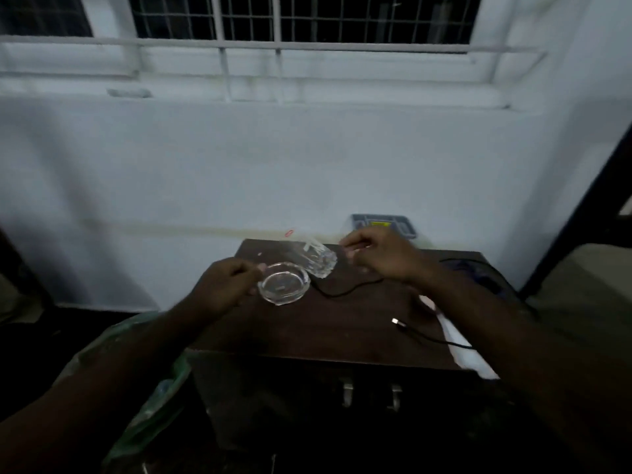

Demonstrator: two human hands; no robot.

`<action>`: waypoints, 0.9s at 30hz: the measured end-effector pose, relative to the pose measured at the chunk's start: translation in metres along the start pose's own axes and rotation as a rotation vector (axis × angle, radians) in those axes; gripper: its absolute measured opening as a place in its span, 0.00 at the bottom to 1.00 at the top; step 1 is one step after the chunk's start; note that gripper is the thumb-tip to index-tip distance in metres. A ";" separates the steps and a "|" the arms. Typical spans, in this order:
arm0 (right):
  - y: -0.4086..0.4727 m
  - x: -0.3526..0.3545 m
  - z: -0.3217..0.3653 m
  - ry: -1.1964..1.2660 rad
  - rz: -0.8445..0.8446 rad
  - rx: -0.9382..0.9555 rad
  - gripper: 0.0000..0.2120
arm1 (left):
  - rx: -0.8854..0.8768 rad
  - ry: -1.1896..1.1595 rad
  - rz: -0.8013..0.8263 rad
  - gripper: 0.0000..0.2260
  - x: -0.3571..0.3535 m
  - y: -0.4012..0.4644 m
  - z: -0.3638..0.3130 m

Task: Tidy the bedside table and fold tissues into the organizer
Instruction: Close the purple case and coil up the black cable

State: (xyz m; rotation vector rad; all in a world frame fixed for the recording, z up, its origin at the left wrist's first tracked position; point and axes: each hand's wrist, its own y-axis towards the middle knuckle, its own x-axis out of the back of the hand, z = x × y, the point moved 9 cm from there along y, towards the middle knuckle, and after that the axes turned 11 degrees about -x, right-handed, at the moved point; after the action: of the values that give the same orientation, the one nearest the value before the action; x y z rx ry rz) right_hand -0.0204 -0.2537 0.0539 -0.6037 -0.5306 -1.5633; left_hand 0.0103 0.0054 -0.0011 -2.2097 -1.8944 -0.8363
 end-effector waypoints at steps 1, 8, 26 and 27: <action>-0.001 0.024 -0.016 -0.031 -0.076 -0.021 0.09 | -0.061 0.041 0.040 0.11 -0.018 -0.002 -0.013; -0.014 0.072 -0.087 -0.501 0.108 -0.194 0.07 | -0.355 0.150 0.335 0.04 -0.158 -0.014 -0.092; -0.055 0.072 -0.165 -0.616 0.493 -0.574 0.13 | -0.713 0.504 0.538 0.12 -0.283 -0.030 -0.120; -0.048 0.084 -0.168 -0.578 0.384 -0.575 0.16 | -0.718 0.500 0.539 0.12 -0.284 -0.030 -0.120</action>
State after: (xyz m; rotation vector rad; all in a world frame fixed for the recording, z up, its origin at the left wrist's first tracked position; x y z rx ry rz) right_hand -0.0827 -0.4231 -0.0166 -1.5298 -0.3484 -1.1504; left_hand -0.0773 -0.2886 -0.0420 -2.3246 -0.7694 -1.9062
